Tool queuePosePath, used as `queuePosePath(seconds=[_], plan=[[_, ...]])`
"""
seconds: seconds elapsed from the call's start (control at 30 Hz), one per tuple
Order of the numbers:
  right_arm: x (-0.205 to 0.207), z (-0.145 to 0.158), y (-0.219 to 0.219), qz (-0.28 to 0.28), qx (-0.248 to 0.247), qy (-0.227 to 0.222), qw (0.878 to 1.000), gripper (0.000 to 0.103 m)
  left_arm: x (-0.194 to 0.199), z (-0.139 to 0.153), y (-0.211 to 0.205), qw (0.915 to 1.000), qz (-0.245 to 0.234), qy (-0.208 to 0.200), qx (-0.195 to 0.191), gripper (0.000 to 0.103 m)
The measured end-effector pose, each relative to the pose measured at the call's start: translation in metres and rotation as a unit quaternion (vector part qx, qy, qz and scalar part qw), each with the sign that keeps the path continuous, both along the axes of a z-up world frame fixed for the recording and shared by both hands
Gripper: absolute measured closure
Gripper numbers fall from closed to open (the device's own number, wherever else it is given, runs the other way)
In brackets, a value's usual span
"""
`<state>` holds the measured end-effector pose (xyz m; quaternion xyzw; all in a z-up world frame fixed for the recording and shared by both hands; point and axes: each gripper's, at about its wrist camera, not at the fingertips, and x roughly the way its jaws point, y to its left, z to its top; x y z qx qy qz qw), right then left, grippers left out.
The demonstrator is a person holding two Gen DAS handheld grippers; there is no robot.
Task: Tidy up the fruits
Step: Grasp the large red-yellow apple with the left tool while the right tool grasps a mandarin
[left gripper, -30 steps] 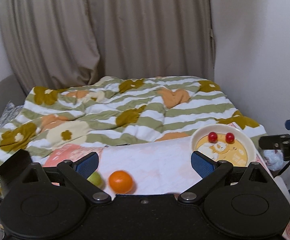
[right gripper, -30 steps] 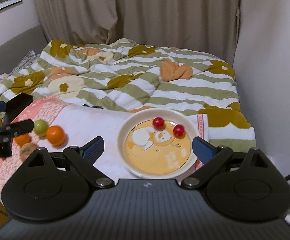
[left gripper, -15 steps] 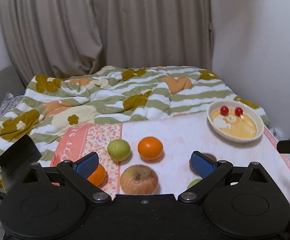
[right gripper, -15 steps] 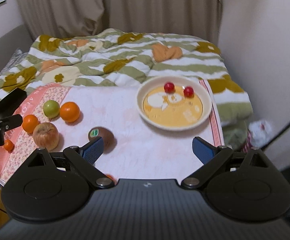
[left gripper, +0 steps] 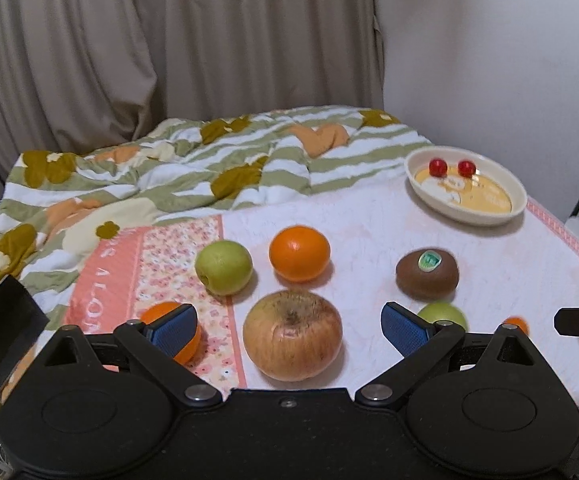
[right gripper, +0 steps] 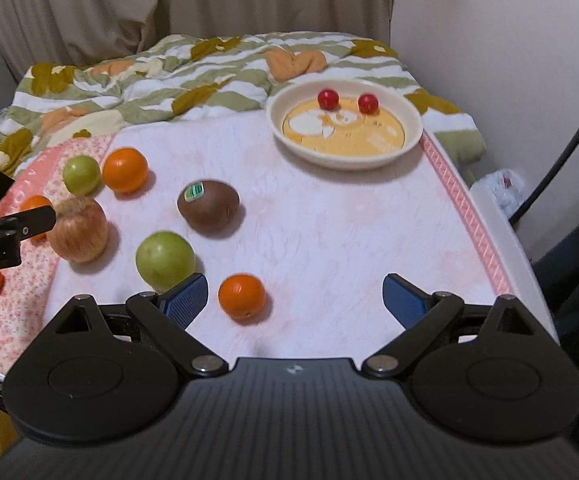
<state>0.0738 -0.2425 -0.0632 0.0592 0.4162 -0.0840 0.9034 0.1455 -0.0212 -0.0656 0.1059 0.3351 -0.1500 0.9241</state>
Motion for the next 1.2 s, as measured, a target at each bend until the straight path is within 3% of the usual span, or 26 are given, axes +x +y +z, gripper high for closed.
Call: queuePosePath(seconds=[0.4, 0.5, 0.73, 0.8, 1.2], plan=[[0.013, -0.044, 0.014, 0.017, -0.008, 0.022, 1.0, 0.0, 0.03, -0.038, -0.01, 0.9993, 0.0, 0.036, 0.004, 0.006], [0.019, -0.05, 0.016, 0.026, -0.004, 0.027, 0.999, 0.005, 0.035, -0.045, -0.014, 0.9989, 0.0, 0.045, 0.011, 0.012], [0.026, -0.054, 0.02, 0.043, -0.003, 0.028, 0.999, 0.016, 0.037, -0.05, -0.017, 0.9986, 0.005, 0.049, 0.019, 0.015], [0.027, -0.055, 0.021, 0.045, 0.0, 0.029, 0.999, 0.018, 0.038, -0.051, -0.016, 0.9984, 0.008, 0.048, 0.027, 0.024], [0.033, -0.056, 0.025, 0.054, 0.002, 0.029, 0.998, 0.031, 0.034, -0.048, -0.008, 0.9984, 0.007, 0.054, 0.015, 0.024]])
